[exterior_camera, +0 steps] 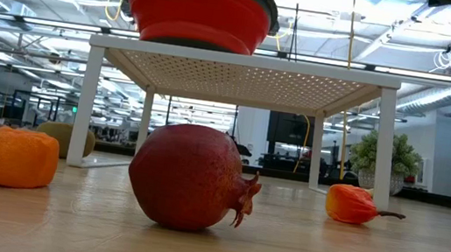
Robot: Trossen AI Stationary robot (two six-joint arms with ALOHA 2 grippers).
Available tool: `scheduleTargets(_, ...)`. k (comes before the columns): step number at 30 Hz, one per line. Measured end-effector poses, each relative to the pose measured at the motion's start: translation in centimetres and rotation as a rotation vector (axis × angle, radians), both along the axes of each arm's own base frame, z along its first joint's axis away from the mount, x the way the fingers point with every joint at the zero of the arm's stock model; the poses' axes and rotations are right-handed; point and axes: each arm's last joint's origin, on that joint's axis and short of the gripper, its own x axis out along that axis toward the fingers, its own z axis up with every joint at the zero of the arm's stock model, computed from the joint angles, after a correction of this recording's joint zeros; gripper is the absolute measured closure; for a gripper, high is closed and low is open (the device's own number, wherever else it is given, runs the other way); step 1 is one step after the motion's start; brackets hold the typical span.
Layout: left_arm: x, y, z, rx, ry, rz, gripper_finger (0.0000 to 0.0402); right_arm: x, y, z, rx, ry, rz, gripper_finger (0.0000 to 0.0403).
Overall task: Pick & Place Fruit
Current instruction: Put the mango into the strainer bowl on the shelf
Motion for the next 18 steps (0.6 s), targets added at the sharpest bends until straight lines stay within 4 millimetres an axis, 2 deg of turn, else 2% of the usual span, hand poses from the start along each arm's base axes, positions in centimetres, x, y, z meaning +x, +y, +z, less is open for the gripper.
scheduleTargets(4, -0.3, 0.1, 0.6, 0.026, -0.004, -0.028, 0.0132, 0.0, 0.0, 0.0, 0.000, 0.000, 0.000, 0.0403)
scheduleTargets(8, -1.3, 0.3, 2.2, 0.019, -0.057, -0.030, 0.0131, 0.0, 0.0, 0.0, 0.000, 0.000, 0.000, 0.0403)
scheduleTargets(18, -5.6, 1.2, 7.3, -0.012, -0.228, -0.034, 0.0131, 0.0, 0.0, 0.0, 0.000, 0.000, 0.000, 0.0403)
